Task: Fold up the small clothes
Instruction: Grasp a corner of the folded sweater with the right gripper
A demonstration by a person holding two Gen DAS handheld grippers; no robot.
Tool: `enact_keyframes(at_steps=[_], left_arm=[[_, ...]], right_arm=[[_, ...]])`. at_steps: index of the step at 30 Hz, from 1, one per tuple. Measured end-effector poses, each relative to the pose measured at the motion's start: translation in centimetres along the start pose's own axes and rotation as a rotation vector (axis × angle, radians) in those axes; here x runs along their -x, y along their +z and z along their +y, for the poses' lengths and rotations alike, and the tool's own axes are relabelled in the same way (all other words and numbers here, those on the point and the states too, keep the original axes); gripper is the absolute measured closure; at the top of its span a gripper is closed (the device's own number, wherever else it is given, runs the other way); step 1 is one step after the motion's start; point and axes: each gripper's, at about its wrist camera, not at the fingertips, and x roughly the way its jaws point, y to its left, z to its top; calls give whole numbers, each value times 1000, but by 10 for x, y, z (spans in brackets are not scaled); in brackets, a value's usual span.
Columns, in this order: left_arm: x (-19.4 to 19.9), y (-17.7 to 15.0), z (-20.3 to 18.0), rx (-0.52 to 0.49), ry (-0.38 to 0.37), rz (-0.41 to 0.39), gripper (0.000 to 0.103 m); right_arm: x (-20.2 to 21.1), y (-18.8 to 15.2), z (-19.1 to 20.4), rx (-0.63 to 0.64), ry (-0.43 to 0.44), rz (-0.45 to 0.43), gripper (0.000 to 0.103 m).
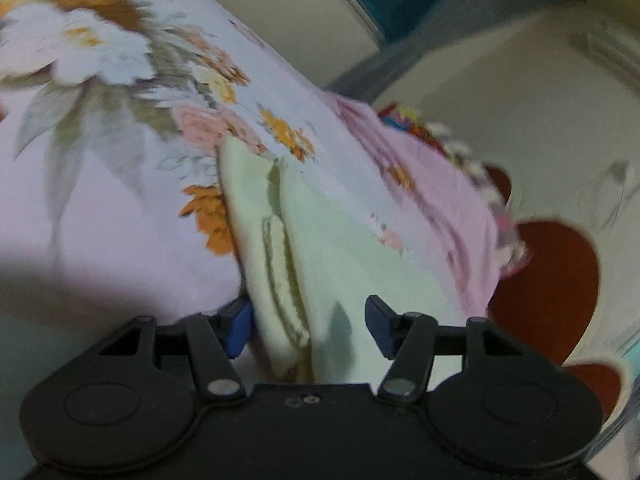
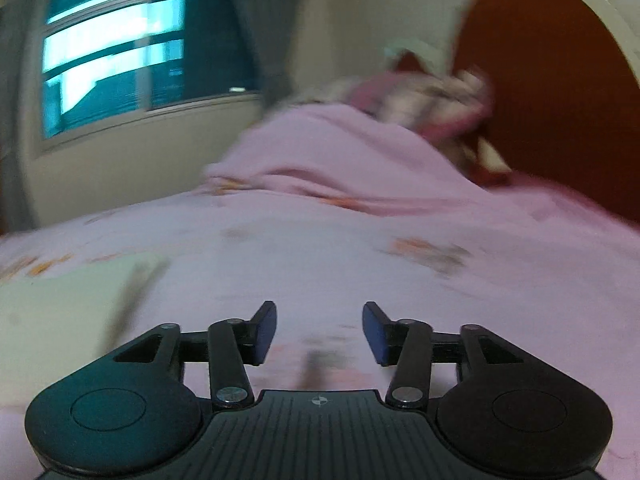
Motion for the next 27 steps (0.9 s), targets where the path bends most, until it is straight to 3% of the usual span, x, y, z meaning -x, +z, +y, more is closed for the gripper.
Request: enact_keyframes(at_steps=[1, 2, 3, 6, 9, 13, 17, 23, 25, 27], left_arm=[[-3, 0, -6, -30, 25, 9, 48], [-8, 0, -14, -80, 73, 21, 60], [-11, -2, -20, -118, 136, 28, 80], [-12, -2, -28, -94, 197, 33, 89], [-10, 4, -58, -130, 251, 22, 91], [-19, 19, -117, -185, 246, 49, 91], [-58, 25, -186, -253, 290, 123, 91], [-144, -7, -269, -317, 323, 192, 91], [-176, -29, -286, -372, 384, 224, 89], [-203, -52, -296, -393, 376, 268, 73]], right_arm=[[-5, 2, -15, -44, -15, 13, 53], [-7, 1, -29, -77, -20, 18, 53], [-7, 3, -38, -91, -16, 23, 53], [-6, 2, -54, -133, -16, 30, 53], [-1, 2, -59, -143, -59, 9, 53], [-7, -7, -78, -260, -22, 20, 53], [-1, -11, -102, -407, 29, -12, 53], [1, -16, -127, -554, 83, -19, 53], [3, -17, -130, -571, 95, -22, 53], [5, -18, -132, -579, 106, -23, 53]])
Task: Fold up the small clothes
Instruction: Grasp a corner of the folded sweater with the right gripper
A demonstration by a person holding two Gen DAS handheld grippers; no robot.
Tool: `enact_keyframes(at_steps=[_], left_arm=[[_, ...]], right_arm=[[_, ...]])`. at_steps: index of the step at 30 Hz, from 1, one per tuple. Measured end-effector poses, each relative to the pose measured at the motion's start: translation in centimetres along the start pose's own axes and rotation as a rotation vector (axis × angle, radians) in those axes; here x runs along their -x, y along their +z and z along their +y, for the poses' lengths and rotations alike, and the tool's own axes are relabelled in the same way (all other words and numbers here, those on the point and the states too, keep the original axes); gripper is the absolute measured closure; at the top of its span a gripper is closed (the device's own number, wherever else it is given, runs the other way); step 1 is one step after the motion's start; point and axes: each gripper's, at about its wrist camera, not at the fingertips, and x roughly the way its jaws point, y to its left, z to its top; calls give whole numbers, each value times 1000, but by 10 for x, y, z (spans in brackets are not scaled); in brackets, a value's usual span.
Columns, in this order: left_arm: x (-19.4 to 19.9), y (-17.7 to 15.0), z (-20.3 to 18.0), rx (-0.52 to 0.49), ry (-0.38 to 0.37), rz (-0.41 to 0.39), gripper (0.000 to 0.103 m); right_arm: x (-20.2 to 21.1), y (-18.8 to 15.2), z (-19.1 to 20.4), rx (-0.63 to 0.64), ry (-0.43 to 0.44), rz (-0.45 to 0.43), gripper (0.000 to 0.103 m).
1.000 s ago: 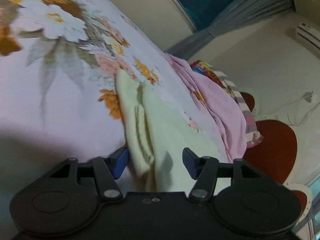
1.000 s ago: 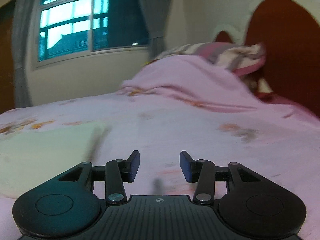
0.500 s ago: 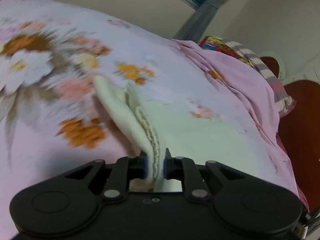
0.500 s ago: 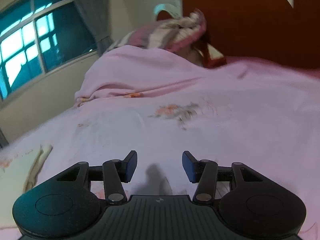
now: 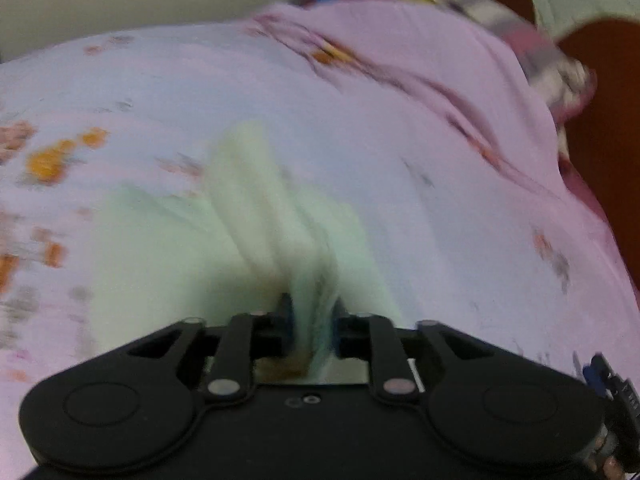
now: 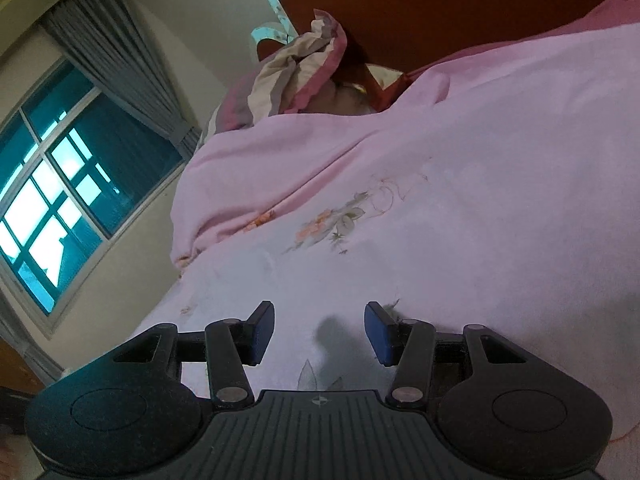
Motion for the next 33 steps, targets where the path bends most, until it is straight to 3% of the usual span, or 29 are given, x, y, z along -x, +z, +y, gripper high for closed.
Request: enact_keyframes(at_steps=[3, 5, 7, 9, 11, 14, 17, 19, 20, 21, 23, 26, 29, 33], left_arm=[[-9, -14, -13, 34, -117, -21, 60], [3, -21, -7, 84, -240, -59, 59], [31, -32, 10, 147, -304, -124, 59], [68, -51, 32, 179, -275, -205, 58], [106, -84, 65, 185, -189, -259, 57], [149, -147, 105, 129, 21, -299, 57], [165, -207, 131, 120, 109, -282, 57], [163, -227, 132, 79, 113, -262, 57], [160, -232, 130, 62, 94, -263, 57], [156, -232, 122, 42, 68, -269, 57], [145, -224, 104, -17, 56, -281, 57], [132, -219, 88, -83, 71, -287, 57], [116, -215, 86, -91, 67, -254, 57], [104, -212, 88, -75, 42, -264, 57]], right_arm=[[1, 1, -3, -11, 14, 3, 53], [0, 2, -5, -14, 16, 8, 53], [0, 3, -6, -17, 19, 10, 53], [0, 2, -6, -20, 18, 12, 53], [1, 2, -5, -12, 10, 16, 53], [-3, 2, 9, 48, -1, 67, 53], [8, -9, 44, 123, 76, 136, 53], [14, -29, 76, 119, 168, 229, 53], [15, -41, 94, 111, 209, 280, 48], [15, -54, 112, 104, 251, 323, 30], [17, -78, 147, 91, 331, 379, 18], [12, -102, 182, 84, 407, 472, 18], [-8, -123, 202, 35, 396, 570, 18], [-32, -139, 221, 26, 395, 612, 18]])
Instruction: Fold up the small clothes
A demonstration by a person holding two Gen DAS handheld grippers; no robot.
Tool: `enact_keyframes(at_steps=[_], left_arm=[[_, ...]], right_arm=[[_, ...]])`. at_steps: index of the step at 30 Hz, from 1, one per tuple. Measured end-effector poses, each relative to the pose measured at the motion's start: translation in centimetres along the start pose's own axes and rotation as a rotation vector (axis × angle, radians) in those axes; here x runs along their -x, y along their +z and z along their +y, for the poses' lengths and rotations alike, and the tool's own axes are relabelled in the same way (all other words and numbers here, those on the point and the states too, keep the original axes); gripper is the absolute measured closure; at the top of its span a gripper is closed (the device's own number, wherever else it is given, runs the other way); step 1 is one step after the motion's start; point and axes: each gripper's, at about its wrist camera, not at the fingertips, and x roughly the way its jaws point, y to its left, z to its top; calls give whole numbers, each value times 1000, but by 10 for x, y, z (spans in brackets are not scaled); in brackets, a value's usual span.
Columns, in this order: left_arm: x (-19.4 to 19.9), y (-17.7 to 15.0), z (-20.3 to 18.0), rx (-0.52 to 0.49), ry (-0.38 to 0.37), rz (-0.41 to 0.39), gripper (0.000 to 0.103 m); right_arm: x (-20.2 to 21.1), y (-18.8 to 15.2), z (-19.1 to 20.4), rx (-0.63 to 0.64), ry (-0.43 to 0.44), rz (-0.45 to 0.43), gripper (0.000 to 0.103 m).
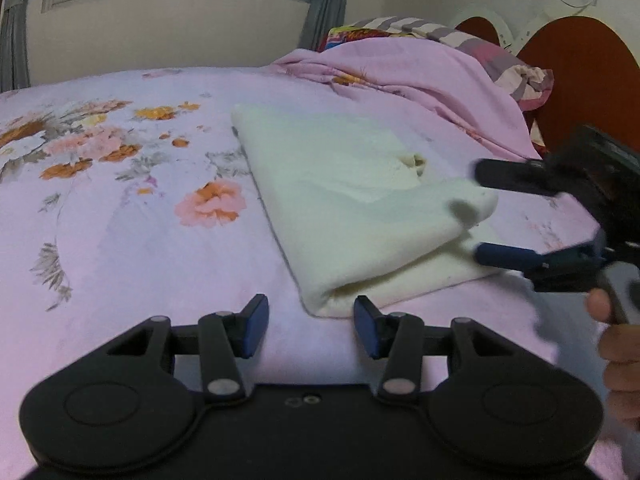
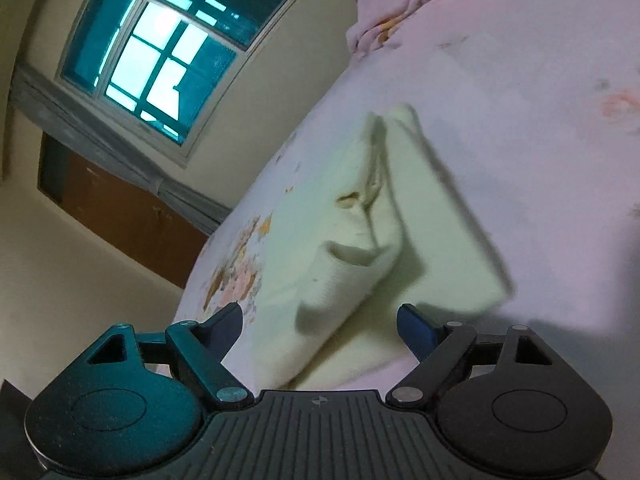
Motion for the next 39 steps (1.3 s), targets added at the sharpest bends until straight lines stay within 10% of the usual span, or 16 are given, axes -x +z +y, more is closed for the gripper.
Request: enact_keyframes(at_steps=[3, 4, 5, 6, 14, 17, 22, 27, 28, 30, 35, 39], left_arm=[[-6, 3, 6, 21, 25, -9, 55], [-9, 3, 8, 24, 25, -2, 55], [-12, 3, 9, 25, 23, 1, 54], [-13, 2, 10, 24, 23, 4, 54], [-10, 0, 7, 19, 28, -7, 54], [-10, -1, 5, 12, 35, -3, 54], [-7, -3, 1, -9, 47, 9, 55], [-8, -5, -4, -33, 58, 7, 52], [-8, -5, -5, -37, 62, 7, 52], [-8, -5, -4, -21, 82, 2, 50], [-5, -7, 4, 35, 61, -19, 49], [-4, -6, 4, 29, 56, -7, 49]], right_arm=[[-21, 5, 3, 10, -67, 16, 24], [-25, 4, 5, 30, -81, 12, 37], [-30, 5, 8, 65, -105, 17, 89], [-34, 5, 8, 84, -127, 40, 96], [23, 7, 23, 262, -66, -124, 97], [9, 5, -26, 133, -171, -62, 97], [14, 5, -48, 33, -76, -32, 96], [-12, 6, -28, 94, -73, -11, 60], [-17, 6, -24, 118, -91, -18, 60], [-28, 13, -18, 145, -97, 3, 97], [3, 15, 0, 205, -83, -127, 97], [-24, 12, -39, 120, -130, 45, 96]])
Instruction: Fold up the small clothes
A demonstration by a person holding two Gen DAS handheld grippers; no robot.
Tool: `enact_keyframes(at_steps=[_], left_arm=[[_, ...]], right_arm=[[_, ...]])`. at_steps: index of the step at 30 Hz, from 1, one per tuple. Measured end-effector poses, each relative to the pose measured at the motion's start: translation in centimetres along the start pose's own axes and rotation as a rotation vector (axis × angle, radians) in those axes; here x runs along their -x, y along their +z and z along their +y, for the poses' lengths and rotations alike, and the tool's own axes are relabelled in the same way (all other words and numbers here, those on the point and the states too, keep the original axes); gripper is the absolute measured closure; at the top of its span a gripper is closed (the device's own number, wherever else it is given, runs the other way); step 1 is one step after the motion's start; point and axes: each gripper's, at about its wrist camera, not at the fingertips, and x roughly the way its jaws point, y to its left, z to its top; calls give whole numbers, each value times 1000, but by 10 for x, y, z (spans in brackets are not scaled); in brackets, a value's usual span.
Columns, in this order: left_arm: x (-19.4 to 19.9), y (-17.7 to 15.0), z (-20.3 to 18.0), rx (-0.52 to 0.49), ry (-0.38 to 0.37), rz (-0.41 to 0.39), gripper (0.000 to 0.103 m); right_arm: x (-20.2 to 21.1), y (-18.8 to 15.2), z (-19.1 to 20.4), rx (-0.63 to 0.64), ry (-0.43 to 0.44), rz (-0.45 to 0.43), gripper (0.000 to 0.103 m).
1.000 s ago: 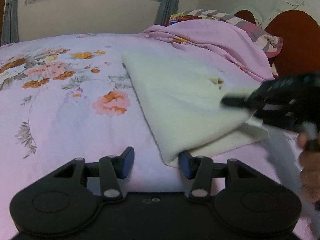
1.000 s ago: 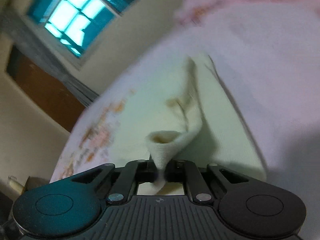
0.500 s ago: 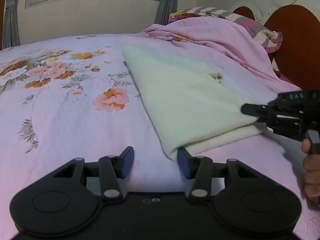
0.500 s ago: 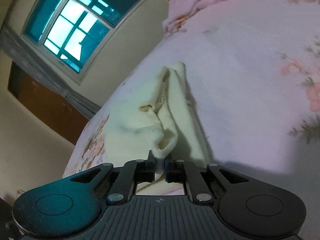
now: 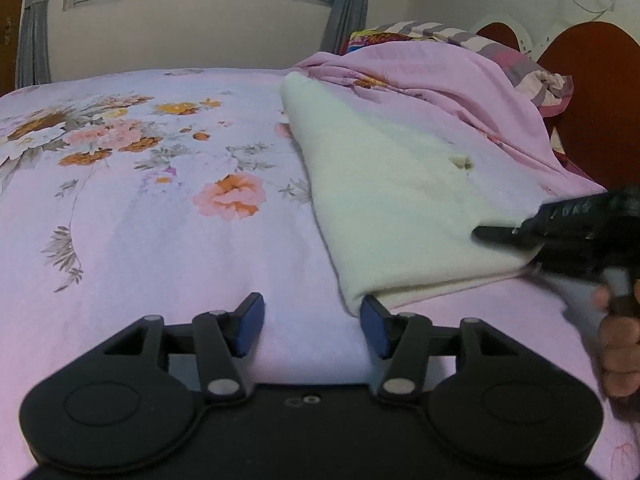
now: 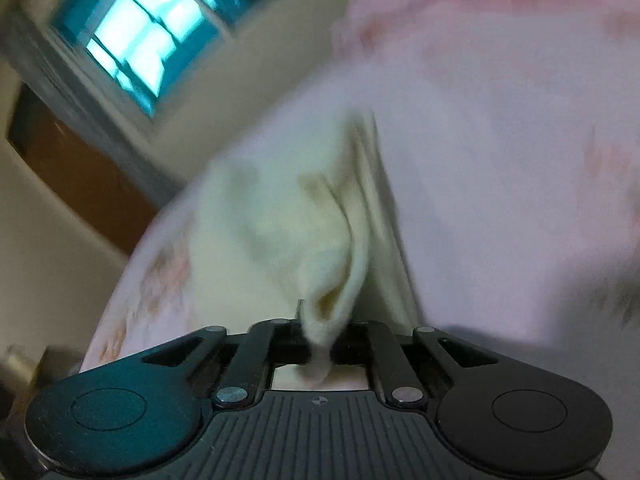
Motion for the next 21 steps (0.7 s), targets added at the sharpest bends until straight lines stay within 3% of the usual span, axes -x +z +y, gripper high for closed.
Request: enact_keyframes(at_steps=[1, 3, 4, 8, 11, 15, 17, 21], left_arm=[[2, -1, 1, 2, -6, -1, 49], [5, -3, 5, 2, -20, -5, 51], [5, -5, 6, 6, -28, -12, 51], [6, -5, 9, 33, -43, -29, 51], [21, -5, 13, 56, -135, -47, 52], [47, 3, 20, 58, -162, -148, 52], [37, 22, 23, 59, -162, -158, 51], [-15, 69, 26, 29, -103, -142, 51]], right_arm=[[10, 1, 0, 20, -1, -43, 94], [34, 4, 6, 100, -28, -170, 62], [40, 9, 5, 106, -25, -207, 59], [31, 35, 7, 143, -15, -211, 59], [13, 46, 24, 247, -37, -186, 61], [-8, 49, 43, 380, -78, -175, 62], [-20, 56, 39, 373, -55, -145, 62], [-51, 77, 33, 374, -112, -91, 62]])
